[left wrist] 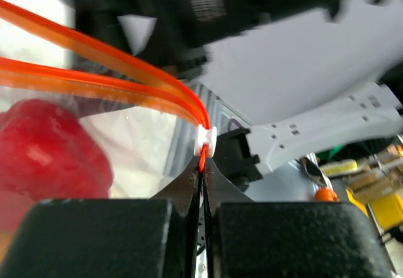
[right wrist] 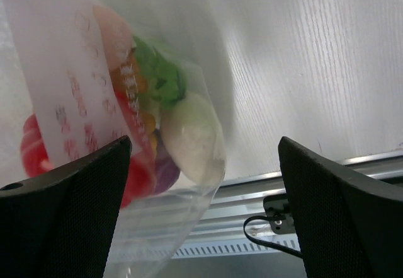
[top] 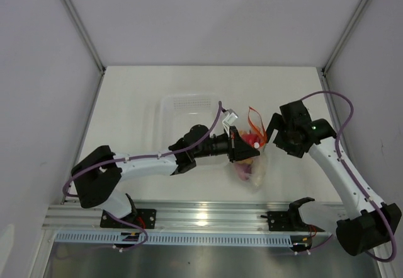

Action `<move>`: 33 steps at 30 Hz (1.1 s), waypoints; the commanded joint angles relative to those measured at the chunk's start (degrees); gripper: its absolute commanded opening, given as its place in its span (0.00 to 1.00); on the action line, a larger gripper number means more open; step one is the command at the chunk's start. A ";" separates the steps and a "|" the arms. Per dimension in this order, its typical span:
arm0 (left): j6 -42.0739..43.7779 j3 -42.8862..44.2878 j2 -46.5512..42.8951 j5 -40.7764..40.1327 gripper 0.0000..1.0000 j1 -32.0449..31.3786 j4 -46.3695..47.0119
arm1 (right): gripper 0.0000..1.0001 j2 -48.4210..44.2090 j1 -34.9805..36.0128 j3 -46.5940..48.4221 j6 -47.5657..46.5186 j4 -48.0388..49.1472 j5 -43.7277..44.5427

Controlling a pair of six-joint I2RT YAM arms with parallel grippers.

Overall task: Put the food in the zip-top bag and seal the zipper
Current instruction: Zip the zipper food storage bag at the center of the board.

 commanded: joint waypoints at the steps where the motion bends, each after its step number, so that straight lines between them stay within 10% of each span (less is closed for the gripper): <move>1: -3.20 2.84 -2.70 -8.35 0.00 -0.35 -6.38 | 0.99 -5.17 0.44 4.09 -1.14 -6.38 -0.35; 10: -8.13 15.22 -6.40 -34.27 0.00 -1.22 -30.74 | 0.99 -13.09 9.93 14.03 -4.66 -14.40 -4.74; 33: -19.12 25.35 -3.15 -35.62 0.01 -2.10 -46.66 | 0.88 -14.68 28.65 -2.22 -16.52 23.22 15.63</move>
